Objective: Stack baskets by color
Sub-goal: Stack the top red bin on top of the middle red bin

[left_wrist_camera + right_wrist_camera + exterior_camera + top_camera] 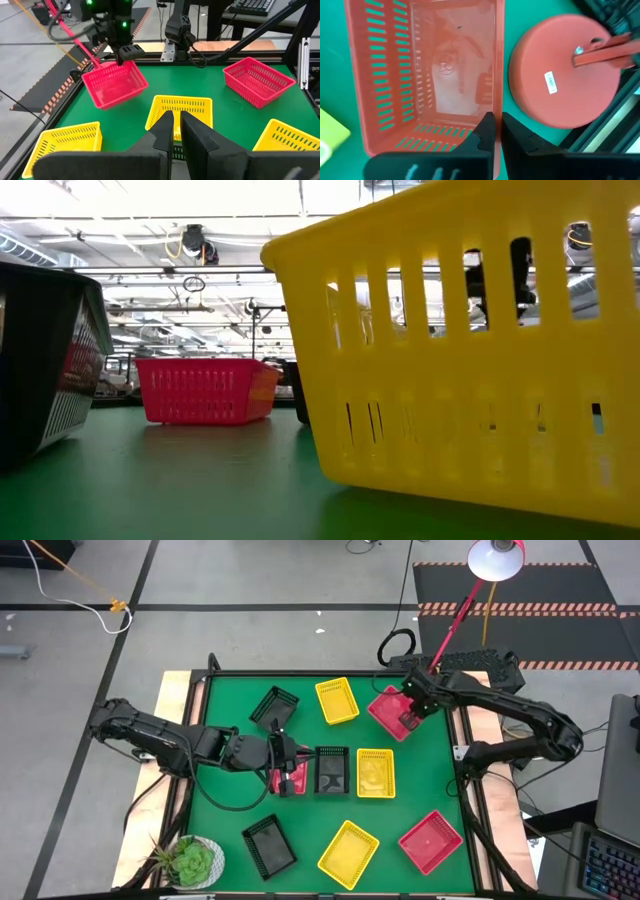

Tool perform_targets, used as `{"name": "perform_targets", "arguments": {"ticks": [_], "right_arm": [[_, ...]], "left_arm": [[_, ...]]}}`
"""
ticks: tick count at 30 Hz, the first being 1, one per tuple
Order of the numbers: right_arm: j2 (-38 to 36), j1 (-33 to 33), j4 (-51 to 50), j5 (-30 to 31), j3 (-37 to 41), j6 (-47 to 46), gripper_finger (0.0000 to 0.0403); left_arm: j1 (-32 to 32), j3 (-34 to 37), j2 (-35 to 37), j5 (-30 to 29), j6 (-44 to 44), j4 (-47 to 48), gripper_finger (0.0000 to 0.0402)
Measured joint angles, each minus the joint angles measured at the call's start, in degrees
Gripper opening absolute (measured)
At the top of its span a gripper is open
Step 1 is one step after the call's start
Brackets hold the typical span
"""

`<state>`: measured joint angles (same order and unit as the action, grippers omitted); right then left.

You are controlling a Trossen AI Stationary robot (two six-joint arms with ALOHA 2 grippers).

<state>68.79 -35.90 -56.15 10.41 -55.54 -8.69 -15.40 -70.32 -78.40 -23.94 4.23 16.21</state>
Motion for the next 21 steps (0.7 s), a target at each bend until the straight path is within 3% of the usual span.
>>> {"name": "perform_targets", "arguments": {"ticks": [9,21], "right_arm": [[-1.42,0.86,-2.17,-0.11,-4.45,-0.48,0.0004],[-4.64,9.3,-2.86,-4.75,-8.7,-4.58,0.0002]], "left_arm": [[0.0,0.0,0.0,0.0,0.0,0.0,0.0037],[-0.01,0.0,0.01,-2.62,-5.34,-1.08,0.0037]]}}
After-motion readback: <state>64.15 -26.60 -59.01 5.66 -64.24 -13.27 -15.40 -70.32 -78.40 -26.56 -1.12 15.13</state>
